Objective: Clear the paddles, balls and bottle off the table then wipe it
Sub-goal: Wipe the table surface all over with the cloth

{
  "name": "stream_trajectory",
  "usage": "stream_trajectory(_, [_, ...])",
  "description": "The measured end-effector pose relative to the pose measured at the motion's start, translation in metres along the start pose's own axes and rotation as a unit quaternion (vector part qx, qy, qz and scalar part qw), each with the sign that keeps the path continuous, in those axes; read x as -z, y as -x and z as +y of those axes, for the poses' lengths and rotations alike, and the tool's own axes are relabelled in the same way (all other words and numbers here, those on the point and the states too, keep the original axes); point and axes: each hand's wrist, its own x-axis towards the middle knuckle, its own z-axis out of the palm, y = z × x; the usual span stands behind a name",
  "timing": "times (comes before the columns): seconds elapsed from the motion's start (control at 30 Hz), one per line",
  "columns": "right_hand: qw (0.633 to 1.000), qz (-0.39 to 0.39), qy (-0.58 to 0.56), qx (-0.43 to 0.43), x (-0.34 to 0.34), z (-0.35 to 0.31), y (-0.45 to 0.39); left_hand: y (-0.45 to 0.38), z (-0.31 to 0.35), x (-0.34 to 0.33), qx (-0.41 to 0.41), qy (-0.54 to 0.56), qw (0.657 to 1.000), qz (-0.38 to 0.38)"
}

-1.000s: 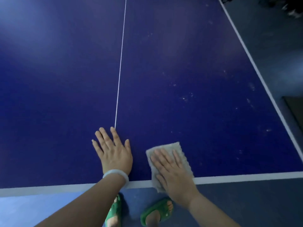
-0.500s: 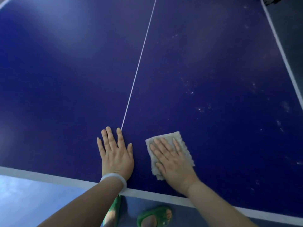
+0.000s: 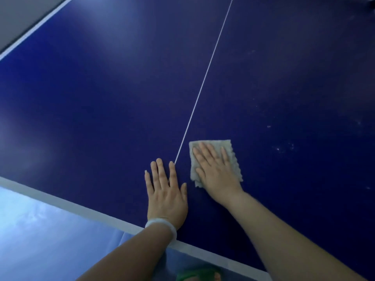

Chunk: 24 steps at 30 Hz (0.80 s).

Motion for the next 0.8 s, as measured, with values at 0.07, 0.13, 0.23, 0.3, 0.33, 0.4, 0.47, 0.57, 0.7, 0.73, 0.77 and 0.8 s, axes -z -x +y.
stream_trajectory(0.07, [0.996, -0.015, -0.013, -0.088, 0.01, 0.028, -0.021, 0.0, 0.0, -0.001, 0.0, 0.001, 1.0, -0.002])
stream_trajectory(0.13, [0.969, -0.009, -0.051, -0.241, 0.016, 0.054, -0.021, 0.001, 0.0, -0.003, -0.002, 0.005, 1.0, -0.002])
stream_trajectory(0.23, [0.955, -0.013, -0.057, -0.29, 0.011, 0.04, -0.005, 0.001, 0.0, -0.003, -0.003, 0.013, 1.0, -0.004])
stream_trajectory(0.3, [0.98, -0.005, -0.042, -0.194, 0.004, 0.007, -0.003, 0.002, -0.001, -0.002, -0.002, 0.012, 1.0, -0.004])
stream_trajectory(0.33, [0.989, -0.002, -0.045, -0.143, 0.002, -0.007, -0.01, 0.002, -0.001, -0.002, -0.003, 0.011, 1.0, -0.005])
stream_trajectory(0.4, [0.996, -0.003, -0.055, -0.073, 0.005, -0.021, -0.037, 0.002, -0.001, -0.001, -0.006, 0.01, 1.0, -0.011])
stream_trajectory(0.47, [0.998, -0.016, -0.058, -0.034, 0.011, -0.014, -0.064, 0.002, 0.0, -0.001, -0.005, 0.01, 1.0, -0.013])
stream_trajectory(0.57, [0.997, -0.023, -0.031, -0.074, 0.012, 0.027, -0.078, 0.0, 0.001, -0.002, -0.005, 0.015, 1.0, -0.011])
stream_trajectory(0.7, [0.942, 0.009, -0.065, -0.329, 0.008, 0.085, -0.015, 0.002, 0.001, -0.001, -0.011, 0.02, 1.0, -0.012])
stream_trajectory(0.73, [0.922, 0.018, -0.078, -0.38, 0.006, 0.09, 0.008, 0.002, 0.002, 0.001, -0.012, 0.022, 1.0, -0.014])
stream_trajectory(0.77, [0.9, 0.028, -0.085, -0.427, 0.003, 0.087, 0.03, 0.002, 0.003, 0.003, -0.012, 0.022, 1.0, -0.016])
stream_trajectory(0.8, [0.878, 0.043, -0.085, -0.468, -0.002, 0.076, 0.048, 0.002, 0.003, 0.003, -0.013, 0.02, 1.0, -0.018])
